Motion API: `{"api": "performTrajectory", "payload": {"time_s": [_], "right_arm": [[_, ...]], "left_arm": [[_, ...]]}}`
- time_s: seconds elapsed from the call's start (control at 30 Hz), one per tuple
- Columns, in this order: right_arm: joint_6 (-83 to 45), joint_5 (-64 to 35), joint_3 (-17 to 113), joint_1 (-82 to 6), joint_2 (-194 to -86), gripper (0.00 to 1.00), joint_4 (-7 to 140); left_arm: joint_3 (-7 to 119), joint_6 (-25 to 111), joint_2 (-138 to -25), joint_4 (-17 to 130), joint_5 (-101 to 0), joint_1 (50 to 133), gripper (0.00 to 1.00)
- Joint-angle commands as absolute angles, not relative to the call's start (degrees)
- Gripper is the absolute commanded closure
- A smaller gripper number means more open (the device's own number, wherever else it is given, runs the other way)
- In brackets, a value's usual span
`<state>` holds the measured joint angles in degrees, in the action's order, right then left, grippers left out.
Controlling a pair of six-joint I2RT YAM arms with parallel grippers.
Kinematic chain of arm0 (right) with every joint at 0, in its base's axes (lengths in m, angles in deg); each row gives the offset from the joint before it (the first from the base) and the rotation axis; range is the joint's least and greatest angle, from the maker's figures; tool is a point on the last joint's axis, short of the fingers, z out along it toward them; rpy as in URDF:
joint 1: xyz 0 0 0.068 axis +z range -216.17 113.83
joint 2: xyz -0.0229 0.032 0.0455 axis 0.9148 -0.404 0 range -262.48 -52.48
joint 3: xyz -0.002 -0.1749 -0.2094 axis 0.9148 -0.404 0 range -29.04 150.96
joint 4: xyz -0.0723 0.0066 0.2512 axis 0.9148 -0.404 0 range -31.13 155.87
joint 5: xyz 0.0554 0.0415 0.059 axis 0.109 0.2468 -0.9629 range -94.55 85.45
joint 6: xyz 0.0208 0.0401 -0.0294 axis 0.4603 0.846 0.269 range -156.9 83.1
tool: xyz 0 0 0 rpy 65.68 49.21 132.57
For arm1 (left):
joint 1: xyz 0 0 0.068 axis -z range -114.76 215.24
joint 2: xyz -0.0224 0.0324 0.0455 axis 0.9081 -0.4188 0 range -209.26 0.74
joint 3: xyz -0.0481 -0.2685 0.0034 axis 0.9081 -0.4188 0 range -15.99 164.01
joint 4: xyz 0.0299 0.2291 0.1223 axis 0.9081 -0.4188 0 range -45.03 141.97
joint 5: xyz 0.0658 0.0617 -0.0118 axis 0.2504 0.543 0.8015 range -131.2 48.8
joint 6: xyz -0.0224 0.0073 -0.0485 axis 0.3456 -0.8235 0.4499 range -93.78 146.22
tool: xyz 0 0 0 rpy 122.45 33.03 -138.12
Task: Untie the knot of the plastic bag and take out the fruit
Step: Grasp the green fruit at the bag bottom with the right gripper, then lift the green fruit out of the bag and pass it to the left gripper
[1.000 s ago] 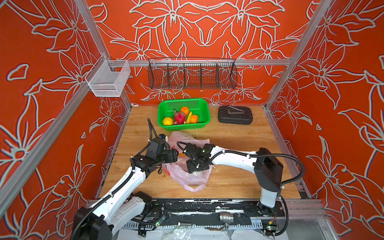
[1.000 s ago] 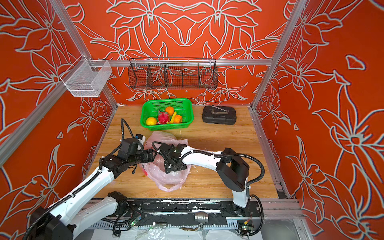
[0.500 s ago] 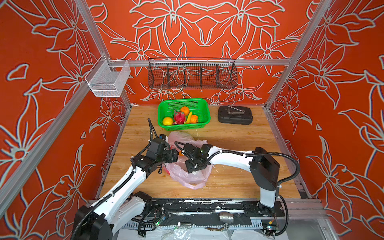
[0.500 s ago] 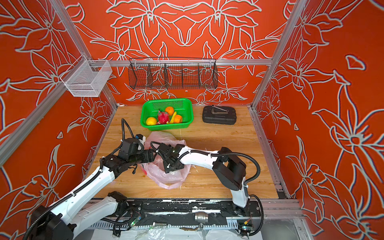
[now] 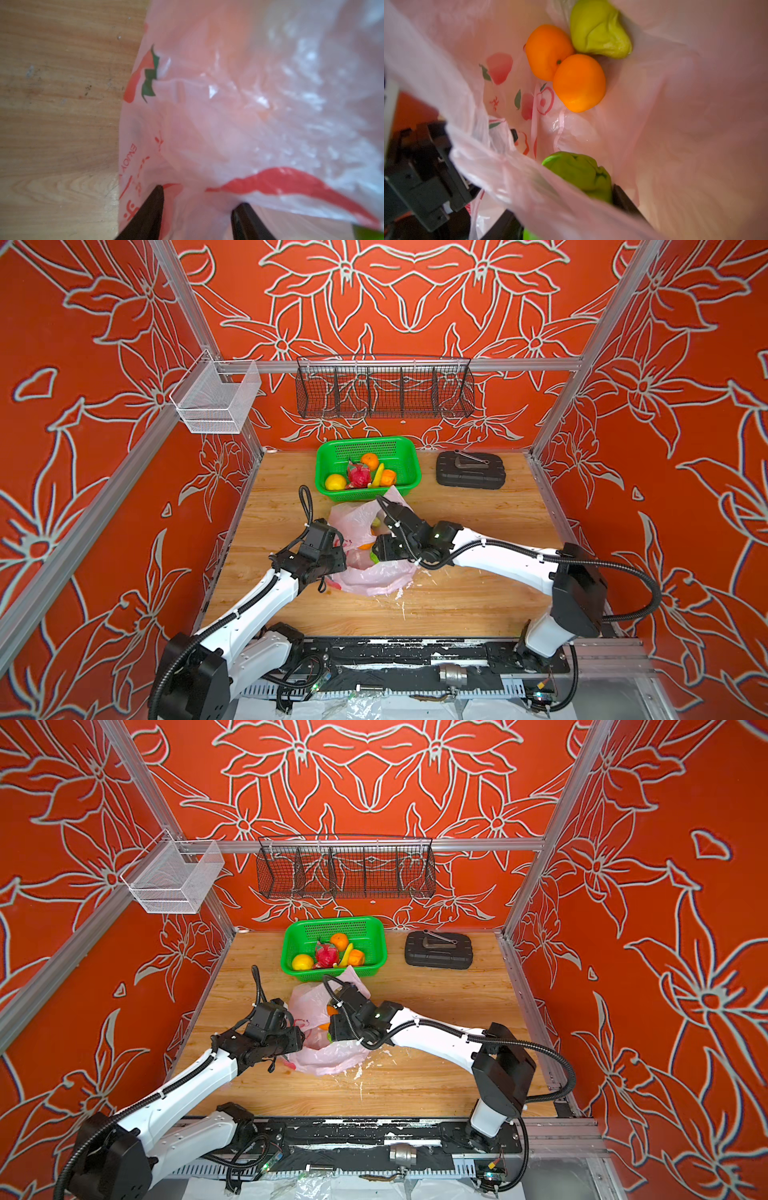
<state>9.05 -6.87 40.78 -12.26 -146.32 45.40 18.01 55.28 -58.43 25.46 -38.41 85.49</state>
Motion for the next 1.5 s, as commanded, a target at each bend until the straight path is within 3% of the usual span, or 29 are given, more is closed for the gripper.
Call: {"api": "performTrajectory", "payload": {"time_s": [0.0, 0.27, 0.4, 0.5, 0.67, 0.87, 1.03, 1.23, 1.47], "right_arm": [[13.9, -10.5, 36.9, -15.5, -143.7, 0.48, 53.9], [18.2, -14.4, 29.8, -20.8, -139.0, 0.48, 62.0], [16.5, -20.0, 28.7, -20.8, -139.8, 0.48, 66.1], [15.9, -22.9, 28.0, -20.9, -140.0, 0.48, 68.1], [16.1, -22.7, 26.8, -21.0, -139.3, 0.48, 68.6], [17.2, -24.6, 25.5, -21.4, -139.1, 0.48, 71.7], [18.3, -28.8, 24.7, -21.8, -138.9, 0.48, 74.4], [19.7, -31.9, 21.7, -21.9, -136.6, 0.48, 78.5], [22.2, -34.6, 20.8, -21.9, -136.1, 0.47, 82.0]], "left_arm": [[17.1, 55.9, -58.8, 24.6, -35.7, 85.5, 0.53], [17.5, 54.4, -58.5, 23.6, -33.6, 85.5, 0.64], [20.6, 51.6, -51.7, 26.6, -45.4, 85.7, 0.33], [22.7, 51.2, -45.5, 28.8, -47.7, 86.0, 0.24], [29.0, 48.8, -42.4, 27.1, -54.0, 86.0, 0.26], [29.4, 47.7, -45.2, 35.1, -72.9, 89.1, 0.30], [22.2, 37.0, -45.9, 43.0, -68.4, 90.9, 0.29], [20.1, 35.2, -51.7, 48.7, -68.3, 90.9, 0.28], [19.5, 34.6, -58.6, 53.1, -69.6, 91.0, 0.19]]}}
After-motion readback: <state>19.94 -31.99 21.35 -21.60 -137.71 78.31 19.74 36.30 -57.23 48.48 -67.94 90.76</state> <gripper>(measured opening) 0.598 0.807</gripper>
